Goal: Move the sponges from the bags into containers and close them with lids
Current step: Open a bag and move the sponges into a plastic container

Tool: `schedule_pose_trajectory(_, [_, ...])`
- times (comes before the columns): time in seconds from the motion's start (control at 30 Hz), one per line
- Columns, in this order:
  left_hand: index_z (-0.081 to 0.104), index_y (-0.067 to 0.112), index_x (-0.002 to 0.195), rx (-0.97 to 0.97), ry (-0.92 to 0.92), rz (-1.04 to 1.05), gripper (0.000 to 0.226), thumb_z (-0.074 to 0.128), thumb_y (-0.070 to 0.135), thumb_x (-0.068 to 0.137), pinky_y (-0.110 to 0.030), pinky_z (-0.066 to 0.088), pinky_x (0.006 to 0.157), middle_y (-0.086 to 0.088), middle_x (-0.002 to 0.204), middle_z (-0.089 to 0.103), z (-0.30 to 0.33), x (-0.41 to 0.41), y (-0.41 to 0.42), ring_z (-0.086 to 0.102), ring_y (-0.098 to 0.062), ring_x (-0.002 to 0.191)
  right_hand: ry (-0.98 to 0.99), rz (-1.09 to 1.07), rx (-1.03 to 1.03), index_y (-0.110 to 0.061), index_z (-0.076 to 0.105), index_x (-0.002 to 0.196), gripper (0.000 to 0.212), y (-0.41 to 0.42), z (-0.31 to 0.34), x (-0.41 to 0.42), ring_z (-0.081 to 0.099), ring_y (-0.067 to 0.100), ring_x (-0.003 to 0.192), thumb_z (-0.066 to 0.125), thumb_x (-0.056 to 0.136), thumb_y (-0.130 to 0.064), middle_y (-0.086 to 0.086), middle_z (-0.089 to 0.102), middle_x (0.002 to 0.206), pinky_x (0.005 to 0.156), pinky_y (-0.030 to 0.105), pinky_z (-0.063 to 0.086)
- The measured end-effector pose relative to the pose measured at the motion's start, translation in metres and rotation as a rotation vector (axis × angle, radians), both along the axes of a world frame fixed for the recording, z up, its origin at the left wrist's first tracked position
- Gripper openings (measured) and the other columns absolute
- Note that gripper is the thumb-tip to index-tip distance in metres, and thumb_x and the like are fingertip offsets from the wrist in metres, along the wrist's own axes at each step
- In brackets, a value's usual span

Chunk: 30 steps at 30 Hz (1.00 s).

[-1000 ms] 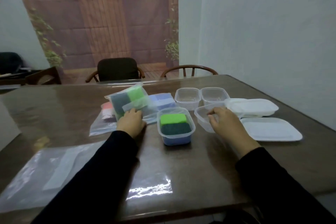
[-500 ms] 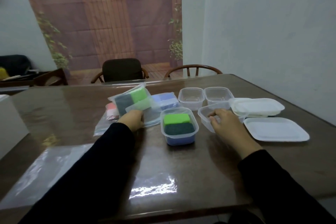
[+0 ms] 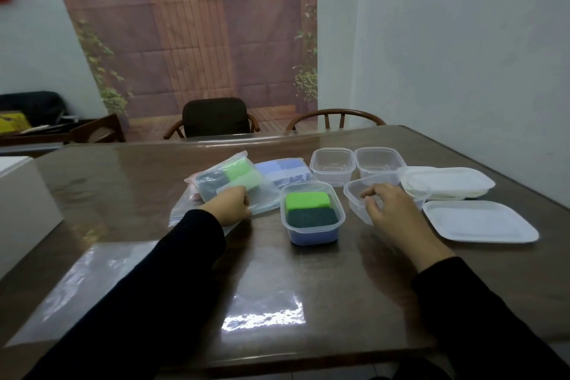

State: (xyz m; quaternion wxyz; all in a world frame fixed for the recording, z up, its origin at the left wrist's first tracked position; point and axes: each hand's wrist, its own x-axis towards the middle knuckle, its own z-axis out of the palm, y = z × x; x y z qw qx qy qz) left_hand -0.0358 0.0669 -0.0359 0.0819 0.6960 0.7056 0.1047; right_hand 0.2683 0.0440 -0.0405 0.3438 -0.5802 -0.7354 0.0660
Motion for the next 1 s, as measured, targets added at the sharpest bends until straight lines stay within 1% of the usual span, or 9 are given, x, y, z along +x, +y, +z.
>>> schedule_pose_trajectory(0.13, [0.068,0.007,0.092,0.111,-0.148,0.057,0.017,0.056,0.018,0.089,-0.020,0.040,0.070,-0.004,0.087,0.065,0.027,-0.007,0.000,0.058,-0.020,0.082,0.004,-0.006,-0.001,-0.011,0.066,0.106,0.024,-0.001,0.000,-0.001,0.056,0.023,0.103,0.049,0.092,-0.015,0.009,0.064,0.113,0.095,0.038,0.047])
schedule_pose_trajectory(0.23, [0.067,0.005,0.092,0.155,-0.653,0.200,0.015,0.056,0.016,0.090,-0.027,0.045,0.064,-0.007,0.077,0.060,0.067,-0.012,-0.005,0.056,-0.018,0.068,0.019,-0.014,-0.011,-0.012,0.066,0.108,0.023,-0.002,0.001,-0.001,0.056,0.022,0.103,0.049,0.092,-0.015,0.009,0.063,0.115,0.094,0.037,0.048])
schedule_pose_trajectory(0.33, [0.059,0.007,0.074,0.146,-1.258,0.215,0.022,0.048,0.010,0.092,-0.020,0.048,0.047,-0.008,0.061,0.059,0.105,-0.007,-0.028,0.058,-0.012,0.046,0.064,-0.004,0.013,-0.013,0.067,0.105,0.021,-0.002,0.007,0.000,0.056,0.022,0.102,0.050,0.092,-0.015,0.008,0.064,0.112,0.093,0.038,0.049])
schedule_pose_trajectory(0.4, [0.056,0.005,0.069,0.124,-1.490,0.100,0.029,0.042,0.011,0.094,-0.014,0.044,0.040,-0.004,0.046,0.057,0.120,0.001,-0.049,0.055,-0.011,0.037,0.111,0.018,0.059,-0.016,0.066,0.102,0.018,-0.006,0.014,-0.002,0.057,0.018,0.099,0.051,0.093,-0.017,0.001,0.063,0.104,0.089,0.036,0.050])
schedule_pose_trajectory(0.47, [0.058,0.005,0.077,0.104,-1.597,0.005,0.024,0.042,0.013,0.093,-0.017,0.048,0.045,-0.003,0.050,0.061,0.125,0.011,-0.068,0.058,-0.014,0.047,0.187,0.093,0.078,-0.018,0.066,0.099,0.016,-0.014,0.026,-0.008,0.057,0.009,0.094,0.052,0.093,-0.018,-0.008,0.061,0.096,0.084,0.025,0.046])
schedule_pose_trajectory(0.57, [0.060,0.005,0.072,0.103,-1.728,-0.037,0.026,0.042,0.009,0.091,-0.019,0.050,0.047,-0.003,0.056,0.061,0.119,0.026,-0.095,0.058,-0.013,0.050,0.347,0.270,0.025,-0.026,0.066,0.092,0.016,-0.035,0.047,-0.022,0.058,-0.004,0.083,0.053,0.093,-0.016,-0.013,0.065,0.089,0.075,0.008,0.042])
schedule_pose_trajectory(0.73, [0.069,0.009,0.048,0.115,-1.787,-0.104,0.054,0.038,0.002,0.093,-0.019,0.052,0.050,-0.004,0.054,0.062,0.106,0.050,-0.139,0.060,-0.011,0.047,0.512,0.527,-0.134,-0.016,0.070,0.097,0.017,-0.068,0.071,-0.043,0.066,0.007,0.093,0.053,0.093,-0.013,-0.001,0.073,0.098,0.079,0.013,0.051])
schedule_pose_trajectory(0.9, [0.060,0.000,0.101,-0.012,-1.644,-0.023,0.019,0.048,0.009,0.089,-0.021,0.055,0.050,-0.010,0.075,0.058,0.096,0.062,-0.161,0.058,-0.014,0.059,0.626,0.737,-0.349,-0.008,0.067,0.102,0.019,-0.094,0.081,-0.053,0.070,0.012,0.087,0.049,0.095,-0.012,0.004,0.074,0.097,0.076,0.014,0.053])
schedule_pose_trajectory(1.0, [0.060,0.003,0.091,-0.067,-1.533,-0.037,0.015,0.045,0.007,0.089,-0.021,0.050,0.049,-0.007,0.069,0.055,0.080,0.080,-0.164,0.054,-0.013,0.056,0.673,0.736,-0.429,-0.004,0.066,0.099,0.019,-0.102,0.082,-0.058,0.069,0.015,0.075,0.051,0.094,-0.014,0.005,0.073,0.088,0.073,0.021,0.058])
